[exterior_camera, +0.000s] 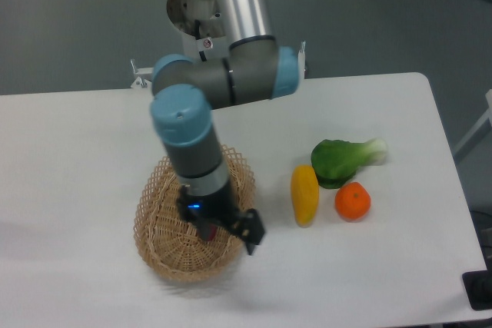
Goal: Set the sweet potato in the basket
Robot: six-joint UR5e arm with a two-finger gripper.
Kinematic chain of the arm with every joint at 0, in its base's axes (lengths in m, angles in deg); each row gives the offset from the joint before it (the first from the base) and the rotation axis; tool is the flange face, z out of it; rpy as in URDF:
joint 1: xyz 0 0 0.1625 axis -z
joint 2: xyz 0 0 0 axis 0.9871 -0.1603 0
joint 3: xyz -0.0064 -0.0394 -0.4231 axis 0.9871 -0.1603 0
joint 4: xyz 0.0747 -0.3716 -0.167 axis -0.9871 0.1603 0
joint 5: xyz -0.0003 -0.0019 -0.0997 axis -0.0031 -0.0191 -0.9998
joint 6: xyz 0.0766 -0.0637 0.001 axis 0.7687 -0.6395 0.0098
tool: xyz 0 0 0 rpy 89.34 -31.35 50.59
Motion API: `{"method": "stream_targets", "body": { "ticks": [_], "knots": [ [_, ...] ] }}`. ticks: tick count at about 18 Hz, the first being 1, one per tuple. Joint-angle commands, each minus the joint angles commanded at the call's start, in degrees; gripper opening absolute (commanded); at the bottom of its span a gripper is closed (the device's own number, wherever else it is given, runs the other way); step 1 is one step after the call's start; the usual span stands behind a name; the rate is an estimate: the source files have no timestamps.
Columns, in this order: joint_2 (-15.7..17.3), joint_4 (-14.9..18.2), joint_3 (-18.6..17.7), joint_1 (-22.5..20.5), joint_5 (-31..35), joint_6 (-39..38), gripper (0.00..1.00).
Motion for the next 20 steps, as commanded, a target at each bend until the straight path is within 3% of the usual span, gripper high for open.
{"method": "stream_targets", "body": {
  "ticks": [8, 15, 17, 20],
  "knots": [
    [1.14, 1.05, 3.61, -8.00, -2.37, 8.70, 1.00],
    [3.25, 9.30, 3.79, -13.89, -5.62, 18.63, 1.00],
    [3.69, 12.56, 3.78, -14.43, -6.24, 21.80, 1.00],
    [3.52, 14.94, 4.57, -14.51, -6.24, 22.96, 1.00]
  ]
}}
